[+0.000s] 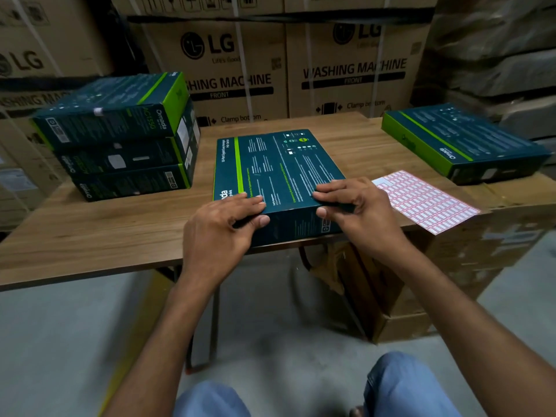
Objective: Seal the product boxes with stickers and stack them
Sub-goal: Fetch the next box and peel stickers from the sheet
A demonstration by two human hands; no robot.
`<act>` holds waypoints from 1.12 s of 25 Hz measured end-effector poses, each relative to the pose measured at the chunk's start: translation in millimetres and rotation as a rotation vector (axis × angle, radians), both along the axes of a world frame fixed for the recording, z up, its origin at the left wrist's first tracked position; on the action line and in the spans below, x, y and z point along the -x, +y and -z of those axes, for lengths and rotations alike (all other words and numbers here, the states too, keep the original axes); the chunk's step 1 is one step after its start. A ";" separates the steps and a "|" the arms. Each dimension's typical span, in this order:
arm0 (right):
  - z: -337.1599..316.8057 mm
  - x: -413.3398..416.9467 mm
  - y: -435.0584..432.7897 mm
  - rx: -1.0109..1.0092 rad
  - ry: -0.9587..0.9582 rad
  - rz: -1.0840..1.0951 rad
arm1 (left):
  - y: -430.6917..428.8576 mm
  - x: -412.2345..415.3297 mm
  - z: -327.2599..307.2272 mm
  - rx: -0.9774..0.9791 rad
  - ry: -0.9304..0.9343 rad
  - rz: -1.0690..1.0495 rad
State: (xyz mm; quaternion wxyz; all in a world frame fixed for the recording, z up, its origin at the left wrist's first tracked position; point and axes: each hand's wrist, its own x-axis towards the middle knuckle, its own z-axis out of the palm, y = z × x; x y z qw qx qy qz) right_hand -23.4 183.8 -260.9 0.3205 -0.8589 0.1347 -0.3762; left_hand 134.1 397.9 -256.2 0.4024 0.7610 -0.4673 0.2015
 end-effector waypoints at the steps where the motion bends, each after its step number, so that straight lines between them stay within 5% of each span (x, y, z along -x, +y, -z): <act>1: -0.9 0.3 0.1 -0.011 0.009 0.004 | 0.0 1.1 -0.2 0.003 0.007 0.001; 7: -0.9 21.4 -0.1 -0.030 0.025 0.002 | 2.2 15.1 -13.6 -0.020 0.096 0.004; 15: 14.6 88.6 -44.1 -0.030 -0.045 0.260 | -74.1 79.7 -9.5 0.118 -0.065 0.110; 21: 8.4 128.4 -95.0 -0.039 0.195 0.379 | -130.9 119.3 -2.4 0.119 -0.030 0.231; 28: 16.8 160.3 -111.7 0.203 0.460 0.335 | -177.2 140.2 15.1 0.011 0.356 0.274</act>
